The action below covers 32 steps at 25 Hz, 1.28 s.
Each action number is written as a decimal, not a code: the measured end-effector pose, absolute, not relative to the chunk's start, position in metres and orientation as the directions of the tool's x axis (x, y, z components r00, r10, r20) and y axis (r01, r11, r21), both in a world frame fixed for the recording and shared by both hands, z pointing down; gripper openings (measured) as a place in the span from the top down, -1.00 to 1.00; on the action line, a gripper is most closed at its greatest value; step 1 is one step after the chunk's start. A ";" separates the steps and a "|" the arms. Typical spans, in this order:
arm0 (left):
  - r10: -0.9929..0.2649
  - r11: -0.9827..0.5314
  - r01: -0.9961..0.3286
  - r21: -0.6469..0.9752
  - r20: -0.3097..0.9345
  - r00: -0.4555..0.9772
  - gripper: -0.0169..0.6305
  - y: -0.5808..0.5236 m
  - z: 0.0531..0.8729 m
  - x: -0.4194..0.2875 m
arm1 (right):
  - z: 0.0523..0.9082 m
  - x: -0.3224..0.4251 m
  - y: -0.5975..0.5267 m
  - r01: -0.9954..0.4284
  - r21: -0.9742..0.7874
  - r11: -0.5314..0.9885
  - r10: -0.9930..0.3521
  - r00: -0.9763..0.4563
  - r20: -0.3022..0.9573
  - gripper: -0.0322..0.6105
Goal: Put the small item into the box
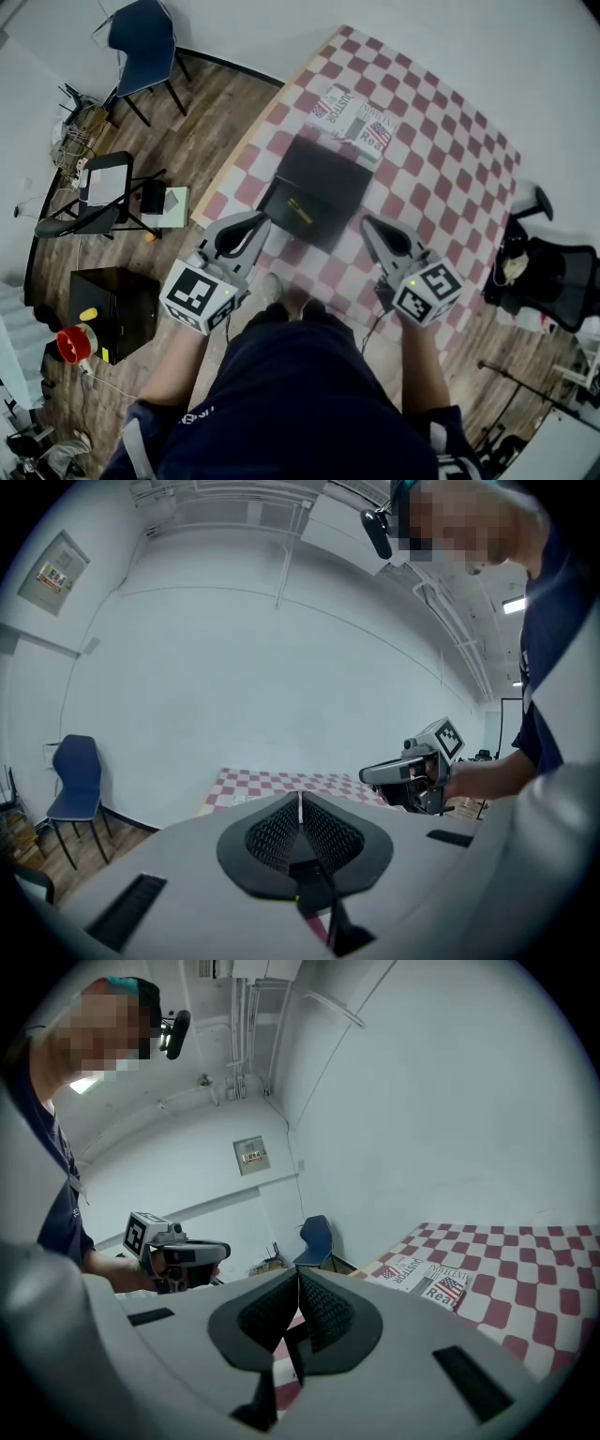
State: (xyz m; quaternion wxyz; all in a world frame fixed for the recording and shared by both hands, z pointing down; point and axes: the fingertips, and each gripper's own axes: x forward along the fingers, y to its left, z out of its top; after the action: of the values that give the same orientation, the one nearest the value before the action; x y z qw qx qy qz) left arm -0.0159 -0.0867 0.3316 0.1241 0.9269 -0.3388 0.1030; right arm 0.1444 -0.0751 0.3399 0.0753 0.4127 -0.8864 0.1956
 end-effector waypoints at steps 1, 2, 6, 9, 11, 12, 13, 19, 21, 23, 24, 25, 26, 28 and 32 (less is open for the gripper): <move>-0.601 -0.741 -0.652 0.161 0.274 0.751 0.83 -0.086 0.332 -0.015 | 0.339 0.144 -0.074 -0.761 -0.285 0.583 -0.703 -0.648 0.292 0.84; -0.599 -0.742 -0.650 0.163 0.273 0.752 0.83 -0.085 0.332 -0.014 | 0.338 0.143 -0.074 -0.760 -0.285 0.584 -0.703 -0.649 0.291 0.84; -0.596 -0.744 -0.647 0.166 0.274 0.755 0.83 -0.083 0.333 -0.012 | 0.341 0.140 -0.070 -0.756 -0.288 0.588 -0.698 -0.654 0.292 0.84; -0.593 -0.748 -0.644 0.161 0.273 0.757 0.83 -0.082 0.333 -0.010 | 0.343 0.138 -0.069 -0.751 -0.294 0.592 -0.691 -0.660 0.295 0.84; -0.594 -0.745 -0.646 0.167 0.277 0.755 0.83 -0.082 0.334 -0.010 | 0.345 0.137 -0.068 -0.746 -0.297 0.596 -0.684 -0.665 0.298 0.84; -0.594 -0.742 -0.648 0.171 0.279 0.754 0.83 -0.082 0.335 -0.010 | 0.346 0.136 -0.068 -0.744 -0.297 0.598 -0.681 -0.668 0.301 0.85; -0.594 -0.741 -0.648 0.173 0.281 0.754 0.83 -0.082 0.336 -0.010 | 0.347 0.136 -0.068 -0.742 -0.298 0.601 -0.677 -0.670 0.304 0.85; -0.594 -0.740 -0.649 0.176 0.280 0.754 0.83 -0.082 0.337 -0.008 | 0.354 0.131 -0.069 -0.730 -0.303 0.613 -0.656 -0.684 0.319 0.85; -0.595 -0.738 -0.650 0.178 0.281 0.753 0.83 -0.082 0.337 -0.008 | 0.355 0.130 -0.069 -0.727 -0.303 0.616 -0.651 -0.687 0.322 0.85; -0.597 -0.739 -0.651 0.175 0.279 0.752 0.83 -0.083 0.336 -0.008 | 0.356 0.130 -0.070 -0.725 -0.303 0.619 -0.648 -0.689 0.325 0.85; -0.598 -0.739 -0.651 0.173 0.277 0.752 0.83 -0.083 0.336 -0.008 | 0.356 0.130 -0.070 -0.724 -0.302 0.620 -0.646 -0.689 0.327 0.85; -0.599 -0.738 -0.652 0.175 0.276 0.752 0.83 -0.083 0.336 -0.008 | 0.356 0.130 -0.070 -0.724 -0.301 0.621 -0.644 -0.690 0.330 0.85; -0.599 -0.737 -0.653 0.177 0.276 0.751 0.83 -0.083 0.336 -0.007 | 0.357 0.130 -0.070 -0.723 -0.300 0.622 -0.643 -0.691 0.331 0.85; -0.599 -0.736 -0.653 0.180 0.276 0.752 0.83 -0.084 0.336 -0.007 | 0.357 0.129 -0.071 -0.721 -0.296 0.626 -0.639 -0.692 0.335 0.85; -0.600 -0.735 -0.653 0.180 0.275 0.751 0.83 -0.088 0.336 -0.004 | 0.358 0.128 -0.074 -0.716 -0.289 0.635 -0.631 -0.697 0.341 0.85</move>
State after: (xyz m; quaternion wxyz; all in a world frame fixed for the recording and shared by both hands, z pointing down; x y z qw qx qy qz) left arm -0.0041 -0.0882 0.3363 0.1335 0.9262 -0.3383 0.0996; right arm 0.1283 -0.0741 0.3582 0.1046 0.3750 -0.8981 0.2047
